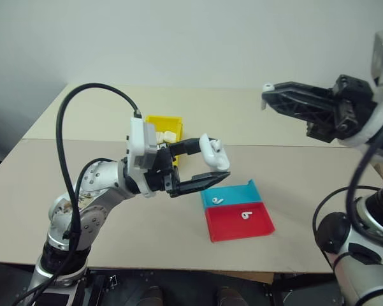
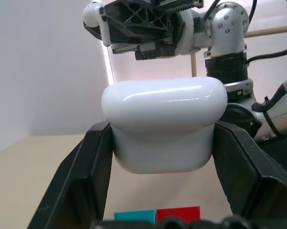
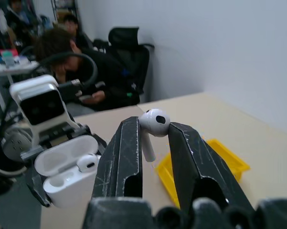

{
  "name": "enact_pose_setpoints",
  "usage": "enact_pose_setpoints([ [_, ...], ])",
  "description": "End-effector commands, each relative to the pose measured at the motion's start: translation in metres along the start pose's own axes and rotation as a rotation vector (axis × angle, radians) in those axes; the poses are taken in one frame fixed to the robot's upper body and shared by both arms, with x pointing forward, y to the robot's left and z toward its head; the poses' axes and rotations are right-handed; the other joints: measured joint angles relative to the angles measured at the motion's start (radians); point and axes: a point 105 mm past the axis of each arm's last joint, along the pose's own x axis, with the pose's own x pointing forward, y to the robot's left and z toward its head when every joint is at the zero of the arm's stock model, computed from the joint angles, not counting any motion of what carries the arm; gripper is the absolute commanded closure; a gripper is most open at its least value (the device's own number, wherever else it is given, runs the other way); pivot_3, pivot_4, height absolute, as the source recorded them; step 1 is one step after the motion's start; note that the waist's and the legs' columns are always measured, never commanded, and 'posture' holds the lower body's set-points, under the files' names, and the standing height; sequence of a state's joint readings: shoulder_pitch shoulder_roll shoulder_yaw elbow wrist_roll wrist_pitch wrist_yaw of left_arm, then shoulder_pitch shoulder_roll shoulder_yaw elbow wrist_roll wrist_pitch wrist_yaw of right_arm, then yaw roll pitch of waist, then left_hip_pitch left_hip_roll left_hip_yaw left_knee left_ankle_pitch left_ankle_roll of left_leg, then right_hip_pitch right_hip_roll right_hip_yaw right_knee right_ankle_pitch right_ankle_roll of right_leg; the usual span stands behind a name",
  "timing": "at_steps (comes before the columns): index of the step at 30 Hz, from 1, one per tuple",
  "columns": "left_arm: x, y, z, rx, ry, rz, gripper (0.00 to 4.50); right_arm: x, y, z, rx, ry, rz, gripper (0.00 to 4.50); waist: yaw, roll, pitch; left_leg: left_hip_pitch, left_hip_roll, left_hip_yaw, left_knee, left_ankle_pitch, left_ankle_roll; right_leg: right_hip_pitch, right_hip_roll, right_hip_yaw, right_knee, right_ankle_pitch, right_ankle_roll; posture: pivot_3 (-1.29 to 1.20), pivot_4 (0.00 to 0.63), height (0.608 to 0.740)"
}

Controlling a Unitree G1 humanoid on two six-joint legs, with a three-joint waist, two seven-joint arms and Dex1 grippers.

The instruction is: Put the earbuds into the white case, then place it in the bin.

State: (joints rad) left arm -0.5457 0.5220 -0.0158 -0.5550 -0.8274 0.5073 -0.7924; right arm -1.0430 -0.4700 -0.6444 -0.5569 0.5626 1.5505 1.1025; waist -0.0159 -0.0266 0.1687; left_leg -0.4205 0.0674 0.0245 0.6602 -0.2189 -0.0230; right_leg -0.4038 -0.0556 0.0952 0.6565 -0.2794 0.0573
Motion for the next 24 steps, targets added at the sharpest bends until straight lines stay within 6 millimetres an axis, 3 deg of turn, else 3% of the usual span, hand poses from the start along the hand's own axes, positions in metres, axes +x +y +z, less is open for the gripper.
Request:
enact_pose_setpoints([
  [1, 0.001, -0.004, 0.015, 0.042, -0.071, -0.043, 1.68, 0.000, 0.018, 0.001, 0.002, -0.063, 0.051, 3.85, 0.000, 0.000, 0.000, 0.000, 0.000, 0.000, 0.000, 0.000, 0.000, 0.000, 0.000, 0.000, 0.000, 0.000, 0.000, 0.00, 0.150, 0.740],
  [9, 0.005, -0.002, 0.014, 0.038, -0.103, -0.083, 1.68, 0.010, 0.043, -0.016, 0.047, -0.167, 0.165, 3.85, -0.001, 0.000, 0.000, 0.000, 0.000, 0.000, 0.000, 0.000, 0.000, 0.000, 0.000, 0.000, 0.000, 0.000, 0.000, 0.00, 0.150, 0.740],
  [15, 0.008, 0.000, 0.012, 0.045, -0.103, -0.099, 1.68, 0.005, 0.058, -0.028, 0.044, -0.178, 0.222, 3.85, 0.001, 0.000, 0.000, -0.001, 0.000, 0.000, 0.000, 0.000, 0.000, 0.000, 0.000, 0.000, -0.001, 0.000, 0.000, 0.00, 0.150, 0.740],
  [24, 0.009, -0.001, 0.010, 0.046, -0.107, -0.113, 1.68, 0.014, 0.063, -0.033, 0.073, -0.197, 0.254, 3.85, -0.017, 0.000, 0.000, -0.001, 0.000, -0.001, 0.000, 0.000, 0.000, 0.000, 0.000, 0.000, -0.001, 0.000, 0.000, 0.00, 0.150, 0.740],
])
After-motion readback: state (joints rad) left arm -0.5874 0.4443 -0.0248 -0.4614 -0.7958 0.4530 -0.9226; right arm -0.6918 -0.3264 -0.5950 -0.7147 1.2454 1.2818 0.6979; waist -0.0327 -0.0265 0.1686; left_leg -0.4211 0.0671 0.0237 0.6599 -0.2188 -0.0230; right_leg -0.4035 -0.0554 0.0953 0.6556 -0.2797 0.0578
